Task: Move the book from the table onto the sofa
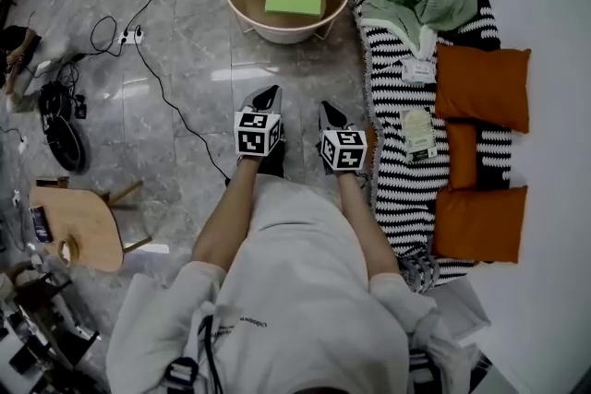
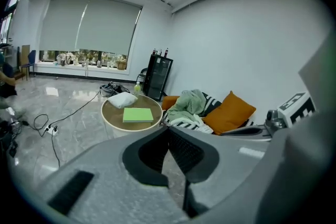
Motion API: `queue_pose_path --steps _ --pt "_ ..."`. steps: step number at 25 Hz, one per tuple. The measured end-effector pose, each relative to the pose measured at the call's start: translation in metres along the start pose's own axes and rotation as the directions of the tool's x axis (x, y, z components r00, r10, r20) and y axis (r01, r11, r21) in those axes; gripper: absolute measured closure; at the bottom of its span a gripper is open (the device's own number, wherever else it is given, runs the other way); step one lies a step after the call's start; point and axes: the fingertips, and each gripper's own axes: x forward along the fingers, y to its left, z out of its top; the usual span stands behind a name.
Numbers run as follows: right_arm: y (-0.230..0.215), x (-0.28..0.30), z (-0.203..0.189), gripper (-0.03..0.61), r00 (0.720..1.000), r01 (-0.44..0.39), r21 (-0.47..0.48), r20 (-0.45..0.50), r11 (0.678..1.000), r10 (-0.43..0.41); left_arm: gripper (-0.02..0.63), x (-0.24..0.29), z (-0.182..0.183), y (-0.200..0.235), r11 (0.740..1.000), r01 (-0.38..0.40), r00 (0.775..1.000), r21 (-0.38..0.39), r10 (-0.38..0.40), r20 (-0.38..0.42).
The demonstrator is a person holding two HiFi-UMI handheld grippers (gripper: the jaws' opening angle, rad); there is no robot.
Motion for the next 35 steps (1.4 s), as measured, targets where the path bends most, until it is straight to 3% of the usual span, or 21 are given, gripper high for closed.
queue_pose_path --steps 4,11,18,23,27,31,35 --pt "-0.018 0.030 0.014 0.572 1.000 0.013 0.063 -0.014 0.998 -0.012 0.604 0.040 0.016 0.009 0.998 0.054 0.998 0.013 -0.053 -0.041" --pt "-0.033 0.089 0.045 0.572 0.999 0.024 0.083 -0.024 0.996 -0.022 0.604 0.094 0.051 0.047 0.996 0.082 0.994 0.023 -0.080 -0.068" --pt "-0.045 0.129 0.059 0.572 0.998 0.024 0.086 -0.065 0.996 -0.018 0.604 0.133 0.053 0.070 0.994 0.109 0.987 -0.002 -0.108 -0.119" --pt "-0.044 0.161 0.078 0.572 0.997 0.000 0.087 -0.079 0.996 0.007 0.604 0.144 0.064 0.095 0.995 0.090 0.990 -0.042 -0.094 -0.104" --pt "-0.033 0.184 0.098 0.572 0.997 -0.009 0.026 -0.075 1.000 0.011 0.604 0.149 0.073 0.129 0.993 0.049 0.995 -0.105 -0.058 -0.084" --pt "-0.035 0.192 0.104 0.572 0.996 0.025 -0.001 -0.081 1.000 -0.025 0.604 0.151 0.072 0.150 0.988 0.022 0.996 -0.152 -0.036 -0.086" --pt "-0.057 0.193 0.119 0.572 0.994 0.088 0.012 -0.059 0.996 -0.088 0.604 0.156 0.075 0.150 0.989 0.035 0.994 -0.144 -0.049 -0.094"
